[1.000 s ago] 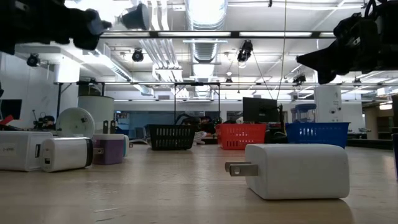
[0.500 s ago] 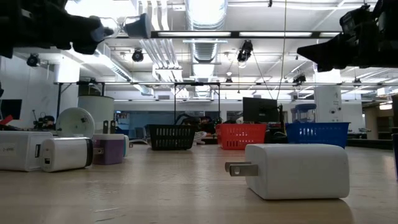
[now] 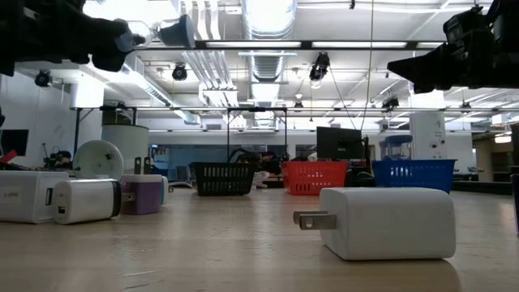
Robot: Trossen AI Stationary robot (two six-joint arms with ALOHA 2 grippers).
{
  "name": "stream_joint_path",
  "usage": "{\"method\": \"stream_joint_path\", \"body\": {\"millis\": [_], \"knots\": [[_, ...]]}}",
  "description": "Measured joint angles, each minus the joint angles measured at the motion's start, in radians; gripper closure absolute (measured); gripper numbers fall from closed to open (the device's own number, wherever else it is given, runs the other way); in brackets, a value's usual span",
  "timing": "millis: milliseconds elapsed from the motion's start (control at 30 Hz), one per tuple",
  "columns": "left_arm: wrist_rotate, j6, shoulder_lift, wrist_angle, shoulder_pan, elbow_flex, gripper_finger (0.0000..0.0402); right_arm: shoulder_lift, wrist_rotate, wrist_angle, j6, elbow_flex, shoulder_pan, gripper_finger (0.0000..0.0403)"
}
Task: Pick & Place Office items
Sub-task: Put the light blue hourglass into the blue bin
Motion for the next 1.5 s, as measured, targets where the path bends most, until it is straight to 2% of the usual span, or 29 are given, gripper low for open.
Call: {"method": "stream_joint_path", "body": {"millis": [167, 267, 367, 600, 767, 900, 967, 1167, 1333, 1500], "knots": [[-0.022, -0.032, 0.034, 0.013, 0.001, 0.024, 0.0200, 0.016, -0.030, 0.067, 0.009, 0.000, 0.000, 0.0394], [-0.022, -0.043, 0.082, 0.019, 0.001, 0.063, 0.0200, 0.051, -0.064, 0.162, 0.015, 0.001, 0.001, 0.0393], [-0.022, -0.046, 0.150, 0.048, 0.001, 0.098, 0.0200, 0.095, -0.064, 0.174, -0.017, 0.029, 0.014, 0.0381], [-0.022, -0.043, 0.300, 0.075, 0.001, 0.220, 0.0200, 0.247, -0.062, 0.171, -0.136, 0.129, 0.065, 0.0308], [-0.022, -0.043, 0.392, 0.028, 0.002, 0.328, 0.0200, 0.365, -0.060, 0.166, -0.320, 0.233, 0.110, 0.0245], [-0.022, -0.046, 0.456, 0.006, 0.005, 0.413, 0.0200, 0.456, -0.049, 0.082, -0.452, 0.338, 0.164, 0.0200], [-0.022, -0.048, 0.490, -0.006, 0.008, 0.451, 0.0200, 0.497, -0.017, 0.019, -0.512, 0.394, 0.194, 0.0181], [-0.022, -0.059, 0.565, -0.044, 0.027, 0.561, 0.0200, 0.623, 0.186, -0.072, -0.673, 0.564, 0.287, 0.0137], [-0.018, -0.102, 0.612, -0.049, 0.057, 0.623, 0.0200, 0.711, 0.273, -0.099, -0.786, 0.698, 0.358, 0.0112], [0.034, -0.120, 0.650, -0.047, 0.081, 0.667, 0.0200, 0.804, 0.358, -0.140, -0.872, 0.808, 0.405, 0.0095]]}}
